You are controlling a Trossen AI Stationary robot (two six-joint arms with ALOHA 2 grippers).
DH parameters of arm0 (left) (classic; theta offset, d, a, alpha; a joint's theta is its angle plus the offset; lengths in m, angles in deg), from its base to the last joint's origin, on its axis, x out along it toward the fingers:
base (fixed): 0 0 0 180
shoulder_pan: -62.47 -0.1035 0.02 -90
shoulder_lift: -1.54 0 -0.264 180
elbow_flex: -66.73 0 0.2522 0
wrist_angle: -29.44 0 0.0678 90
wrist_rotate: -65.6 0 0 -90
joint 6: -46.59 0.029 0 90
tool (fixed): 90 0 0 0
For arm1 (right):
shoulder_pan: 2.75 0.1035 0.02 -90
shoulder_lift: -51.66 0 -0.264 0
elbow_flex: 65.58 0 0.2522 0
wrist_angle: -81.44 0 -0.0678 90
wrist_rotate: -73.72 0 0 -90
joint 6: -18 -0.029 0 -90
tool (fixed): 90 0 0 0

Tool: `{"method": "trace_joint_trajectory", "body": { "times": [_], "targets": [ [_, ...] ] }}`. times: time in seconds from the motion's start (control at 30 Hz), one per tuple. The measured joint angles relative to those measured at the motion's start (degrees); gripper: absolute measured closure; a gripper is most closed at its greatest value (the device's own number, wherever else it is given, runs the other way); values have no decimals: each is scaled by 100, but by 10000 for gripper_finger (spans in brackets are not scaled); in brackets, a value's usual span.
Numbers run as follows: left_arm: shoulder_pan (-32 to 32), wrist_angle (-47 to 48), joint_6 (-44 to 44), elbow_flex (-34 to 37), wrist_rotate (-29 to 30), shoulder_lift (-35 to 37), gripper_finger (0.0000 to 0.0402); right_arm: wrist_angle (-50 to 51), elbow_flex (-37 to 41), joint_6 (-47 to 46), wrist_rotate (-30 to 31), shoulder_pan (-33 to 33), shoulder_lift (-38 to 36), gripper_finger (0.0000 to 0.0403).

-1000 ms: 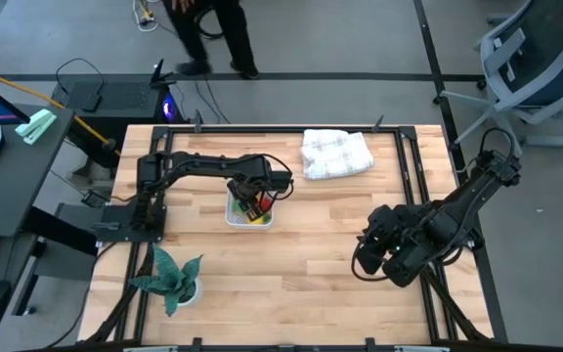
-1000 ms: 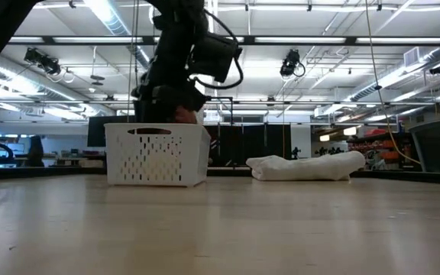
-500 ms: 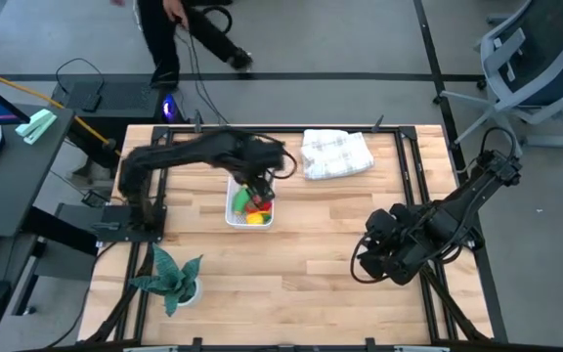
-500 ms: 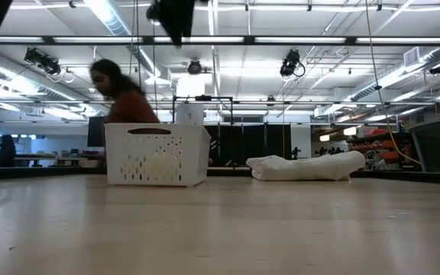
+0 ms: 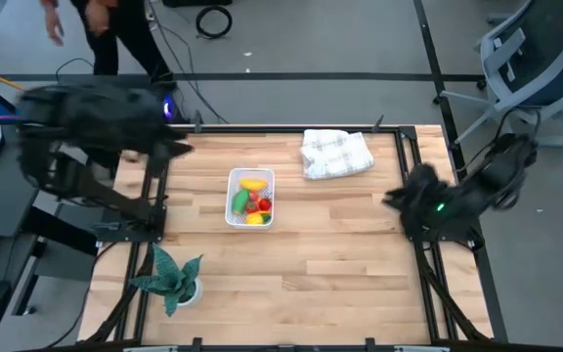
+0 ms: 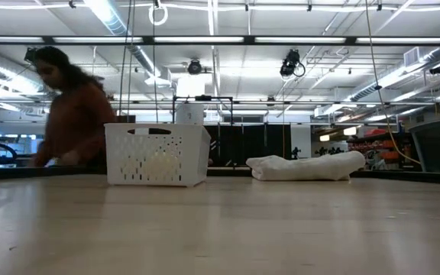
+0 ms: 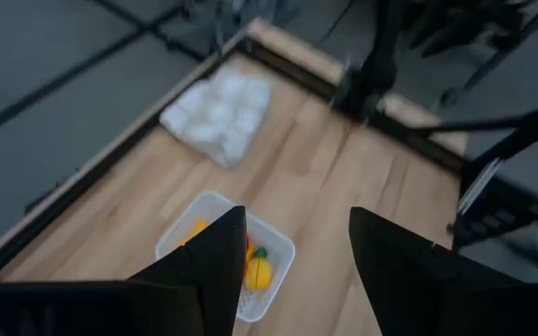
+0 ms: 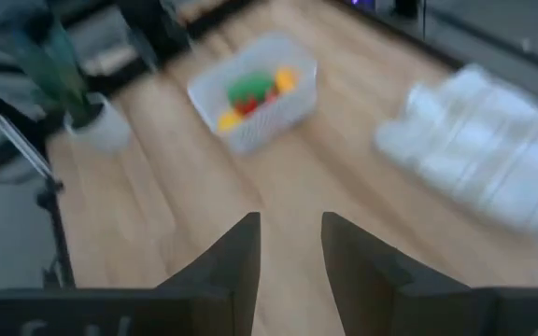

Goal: Pick and placing Produce into tupperware
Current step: Return to Home Position

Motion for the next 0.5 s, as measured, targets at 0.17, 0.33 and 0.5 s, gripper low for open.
{"method": "trace_joint_trajectory", "body": {
  "times": [0.17,0.33,0.5],
  "targets": [
    [-6,-1,-86,0,414,835,210,21,0,1052,549,0,-1088,279],
    [-6,-6,-326,22,592,1507,208,-50,56,1594,737,-2,-1860,279],
    [-6,-21,-378,777,595,2145,203,-619,878,2245,749,-2,-2466,279]
  ]
}}
